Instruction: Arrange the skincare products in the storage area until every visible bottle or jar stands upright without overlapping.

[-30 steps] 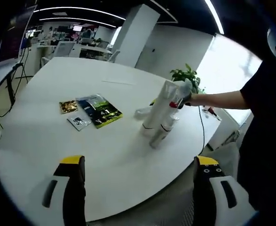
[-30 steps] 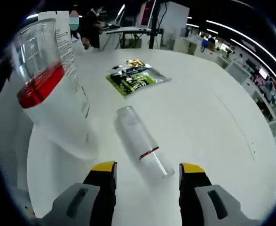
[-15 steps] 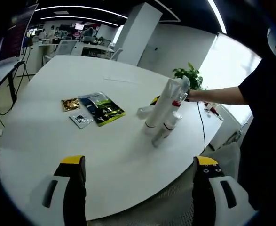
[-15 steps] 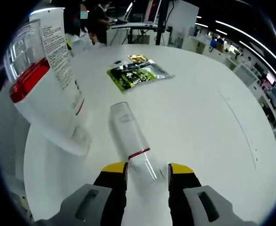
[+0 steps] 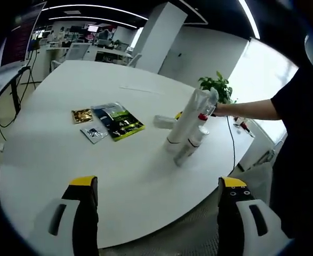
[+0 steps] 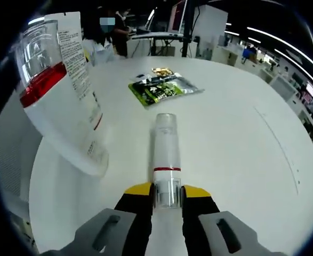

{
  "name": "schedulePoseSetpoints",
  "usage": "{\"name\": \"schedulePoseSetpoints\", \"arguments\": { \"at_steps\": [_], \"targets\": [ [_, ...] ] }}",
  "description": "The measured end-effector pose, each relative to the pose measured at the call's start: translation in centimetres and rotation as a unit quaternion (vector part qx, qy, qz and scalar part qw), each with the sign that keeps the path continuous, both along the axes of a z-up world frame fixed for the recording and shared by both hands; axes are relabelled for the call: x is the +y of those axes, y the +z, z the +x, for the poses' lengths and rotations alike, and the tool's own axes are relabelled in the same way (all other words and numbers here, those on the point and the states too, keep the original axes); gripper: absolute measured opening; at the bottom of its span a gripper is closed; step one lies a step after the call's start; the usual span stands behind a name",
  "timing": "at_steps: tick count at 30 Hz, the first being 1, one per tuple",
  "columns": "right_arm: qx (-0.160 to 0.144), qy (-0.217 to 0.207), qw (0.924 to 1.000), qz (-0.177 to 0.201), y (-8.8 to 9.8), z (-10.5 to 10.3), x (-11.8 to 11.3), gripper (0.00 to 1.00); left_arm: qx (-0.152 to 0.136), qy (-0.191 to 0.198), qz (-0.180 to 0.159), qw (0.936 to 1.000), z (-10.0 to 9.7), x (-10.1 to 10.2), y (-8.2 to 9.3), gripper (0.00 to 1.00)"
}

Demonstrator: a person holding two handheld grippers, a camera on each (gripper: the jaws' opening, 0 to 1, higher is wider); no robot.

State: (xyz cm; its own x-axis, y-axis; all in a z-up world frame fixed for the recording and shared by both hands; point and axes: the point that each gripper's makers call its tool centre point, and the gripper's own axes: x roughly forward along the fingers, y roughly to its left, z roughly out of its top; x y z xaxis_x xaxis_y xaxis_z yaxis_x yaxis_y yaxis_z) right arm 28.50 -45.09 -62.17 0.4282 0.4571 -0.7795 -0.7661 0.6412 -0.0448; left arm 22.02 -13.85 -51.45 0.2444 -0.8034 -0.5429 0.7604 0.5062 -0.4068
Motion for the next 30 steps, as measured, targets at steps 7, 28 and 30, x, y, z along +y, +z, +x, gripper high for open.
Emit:
{"name": "schedulePoseSetpoints", "arguments": {
  "at_steps": [7, 28, 30],
  "targets": [
    [0.006, -0.042, 0.9991, -0.002, 0.0, 0.6, -0.3, 0.1, 0.002, 0.001, 0.003, 1.0, 0.1, 0.3, -0.3, 0.86],
    [-0.04, -0.114, 0.9918, -0.043, 5.9, -5.0, -4.0, 0.09, -0.008, -0.017, -0.001, 0.9998, -0.7, -0.4, 0.4, 0.85],
    [-0.046, -0.127, 0.9897, -0.047, 6.6, -5.4, -4.6, 0.09, -0.01, -0.019, -0.003, 0.9998, -0.7, -0.4, 0.5, 0.85]
  ]
}}
